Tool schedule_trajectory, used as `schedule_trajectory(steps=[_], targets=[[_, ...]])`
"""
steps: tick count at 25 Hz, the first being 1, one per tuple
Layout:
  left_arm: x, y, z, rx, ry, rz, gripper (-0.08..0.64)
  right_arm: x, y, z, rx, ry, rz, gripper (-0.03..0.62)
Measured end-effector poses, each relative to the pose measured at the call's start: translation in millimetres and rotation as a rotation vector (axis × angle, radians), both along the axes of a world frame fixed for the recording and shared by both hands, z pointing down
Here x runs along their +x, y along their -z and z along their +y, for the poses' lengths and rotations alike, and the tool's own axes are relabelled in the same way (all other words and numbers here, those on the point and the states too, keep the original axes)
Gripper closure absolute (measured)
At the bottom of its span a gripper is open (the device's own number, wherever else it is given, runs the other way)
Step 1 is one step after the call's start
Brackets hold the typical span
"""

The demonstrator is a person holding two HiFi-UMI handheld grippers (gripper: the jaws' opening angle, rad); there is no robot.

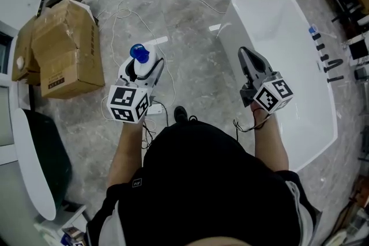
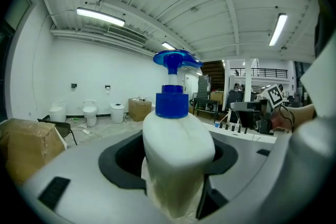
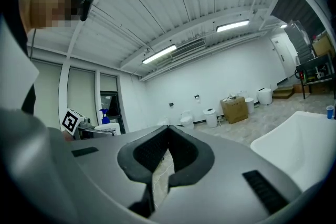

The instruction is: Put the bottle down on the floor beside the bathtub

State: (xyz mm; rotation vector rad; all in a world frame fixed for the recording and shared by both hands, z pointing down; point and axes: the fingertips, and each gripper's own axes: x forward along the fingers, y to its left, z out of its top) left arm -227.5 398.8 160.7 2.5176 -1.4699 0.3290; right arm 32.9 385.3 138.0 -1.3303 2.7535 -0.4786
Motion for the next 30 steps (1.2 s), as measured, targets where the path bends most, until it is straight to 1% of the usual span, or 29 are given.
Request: schedule_trajectory(steps=[5, 8, 13, 17, 22, 30], targets=[[-28, -11, -37, -0.027, -0.026, 0.003, 0.278, -24, 1, -32, -0.005, -0.036, 0.001, 0.564], [-33, -16, -55, -0.041, -0.037, 0.015, 0.278, -27, -3, -42, -0.019, -0.05, 0.013, 0.565], [-15, -25, -84, -0.064, -0.082, 0.016, 0.278, -8, -15, -60, -0.053, -0.096, -0.004, 0.565], [1, -31, -113, -0.078, -0.1, 0.011, 0.278, 9, -30, -87, -0.082, -0.116, -0.037, 0.565], [20, -29, -170, -0.086, -0.113, -0.015, 0.278, 26, -38, -149, -0.096, -0.117, -0.073, 0.564], [63, -23, -275, -0.096, -0.101, -0.025, 0.278, 58, -37, -264, -0.083, -0.073, -0.092, 0.565]])
